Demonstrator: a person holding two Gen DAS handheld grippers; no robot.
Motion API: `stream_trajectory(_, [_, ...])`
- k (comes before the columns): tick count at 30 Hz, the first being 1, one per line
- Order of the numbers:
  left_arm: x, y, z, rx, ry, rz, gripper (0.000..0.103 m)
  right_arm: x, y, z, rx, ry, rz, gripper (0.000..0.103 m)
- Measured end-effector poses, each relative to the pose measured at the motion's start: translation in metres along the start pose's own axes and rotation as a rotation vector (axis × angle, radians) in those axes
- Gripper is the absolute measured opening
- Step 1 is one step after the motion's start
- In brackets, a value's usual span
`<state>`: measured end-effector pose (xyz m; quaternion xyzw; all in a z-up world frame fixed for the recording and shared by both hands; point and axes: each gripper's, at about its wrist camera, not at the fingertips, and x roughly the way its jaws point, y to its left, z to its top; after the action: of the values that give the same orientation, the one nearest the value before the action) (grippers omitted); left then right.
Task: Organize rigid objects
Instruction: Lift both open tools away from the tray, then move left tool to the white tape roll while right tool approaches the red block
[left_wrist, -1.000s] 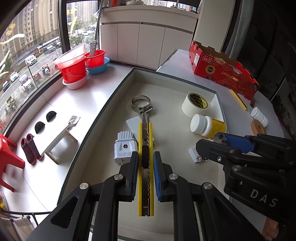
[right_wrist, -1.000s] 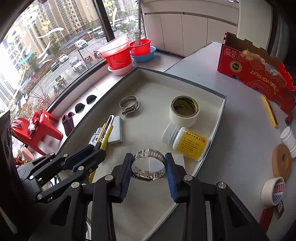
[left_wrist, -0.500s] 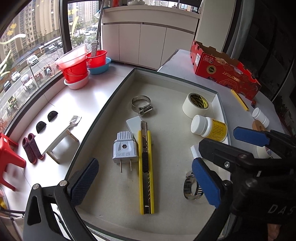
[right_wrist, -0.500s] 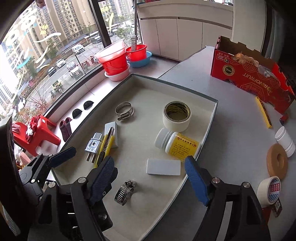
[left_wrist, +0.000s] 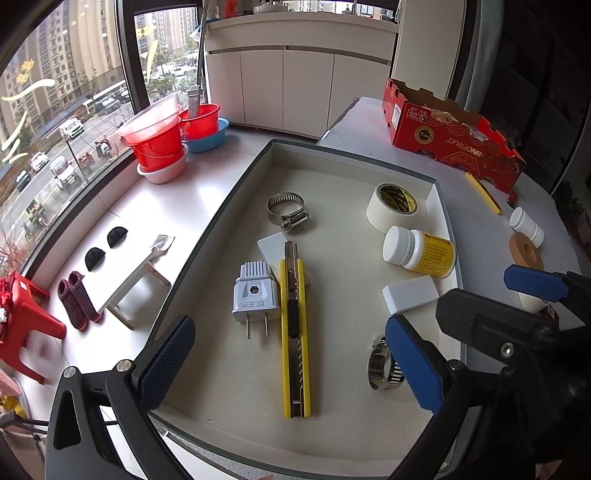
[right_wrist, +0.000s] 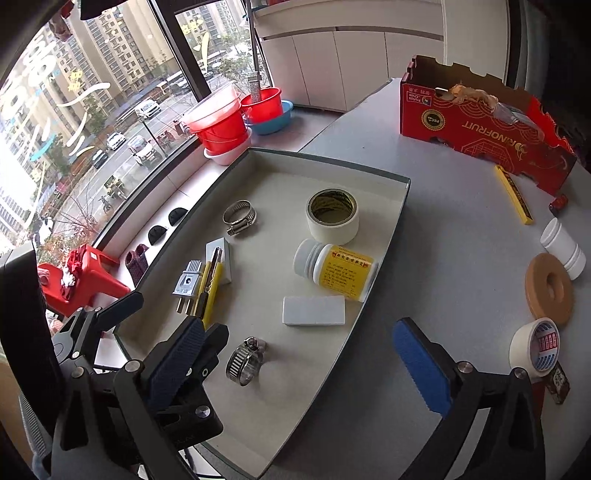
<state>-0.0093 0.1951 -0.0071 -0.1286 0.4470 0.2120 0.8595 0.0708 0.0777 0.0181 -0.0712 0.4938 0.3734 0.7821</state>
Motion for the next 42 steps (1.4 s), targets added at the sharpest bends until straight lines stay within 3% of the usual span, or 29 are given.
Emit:
stream_trajectory(15, [-0.025,-0.011,-0.007,0.038,-0.019,0.031,0.103,-0.022,0.014,-0.014,-0.044,-0.011,0.006,0.103])
stream_trajectory(27, [-0.043,-0.038,-0.014,0.113,-0.036,0.021,0.103,-0.044,-0.003,-0.032,-0.003,-0.041,0.004,0.103])
stream_trajectory(34, [-0.052,-0.071,-0.021,0.175,-0.029,-0.040,0.103,-0.061,-0.026,-0.050,0.038,-0.065,-0.007,0.103])
stream_trajectory(42, [-0.052,-0.148,-0.032,0.314,0.008,-0.156,0.103,-0.089,-0.089,-0.089,0.196,-0.102,-0.046,0.103])
